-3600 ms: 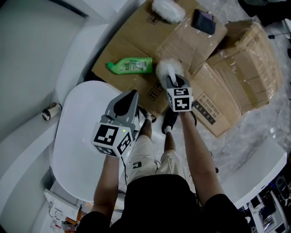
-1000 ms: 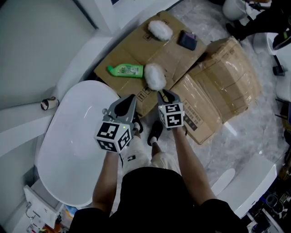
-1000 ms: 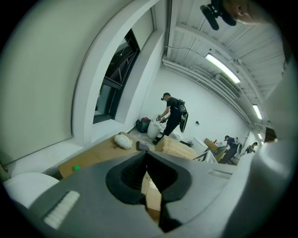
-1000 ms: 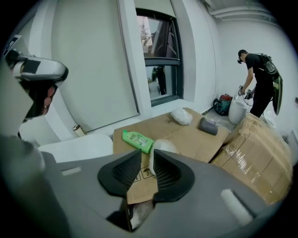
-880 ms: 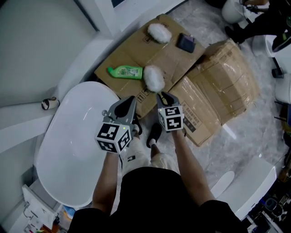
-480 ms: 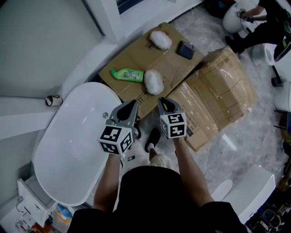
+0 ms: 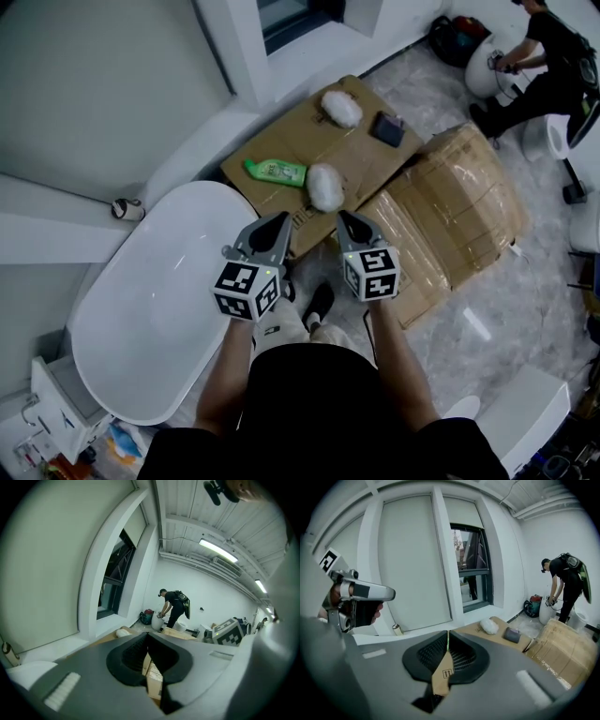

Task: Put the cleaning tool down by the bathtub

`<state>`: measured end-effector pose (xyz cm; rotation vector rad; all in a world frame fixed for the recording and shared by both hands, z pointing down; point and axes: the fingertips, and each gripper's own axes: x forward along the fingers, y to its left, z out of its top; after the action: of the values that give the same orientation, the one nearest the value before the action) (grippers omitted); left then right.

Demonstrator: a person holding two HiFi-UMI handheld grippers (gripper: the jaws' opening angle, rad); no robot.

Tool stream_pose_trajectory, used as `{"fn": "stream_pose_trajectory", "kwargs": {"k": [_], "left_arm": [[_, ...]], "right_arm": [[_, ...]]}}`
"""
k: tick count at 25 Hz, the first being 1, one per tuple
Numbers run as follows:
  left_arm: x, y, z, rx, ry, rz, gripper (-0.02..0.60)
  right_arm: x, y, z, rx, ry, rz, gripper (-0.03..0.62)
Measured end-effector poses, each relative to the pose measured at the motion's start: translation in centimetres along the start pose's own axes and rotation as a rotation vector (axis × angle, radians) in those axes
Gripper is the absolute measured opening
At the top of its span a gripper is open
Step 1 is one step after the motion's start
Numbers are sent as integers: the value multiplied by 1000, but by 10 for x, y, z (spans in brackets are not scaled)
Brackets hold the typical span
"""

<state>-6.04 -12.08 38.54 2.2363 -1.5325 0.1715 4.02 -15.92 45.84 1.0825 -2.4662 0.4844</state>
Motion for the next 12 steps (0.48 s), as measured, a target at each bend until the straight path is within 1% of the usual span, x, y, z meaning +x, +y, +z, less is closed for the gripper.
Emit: {"fn": "stream_pose_trajectory", "kwargs": {"k": [5, 12], "left_arm": [[-12, -6, 13, 29, -29, 8, -3], [-26, -16, 32, 61, -74, 11, -3]], "right_arm": [[-26, 3, 31, -16, -82, 1, 15], [-63, 19, 70, -57, -184, 27, 9]]}}
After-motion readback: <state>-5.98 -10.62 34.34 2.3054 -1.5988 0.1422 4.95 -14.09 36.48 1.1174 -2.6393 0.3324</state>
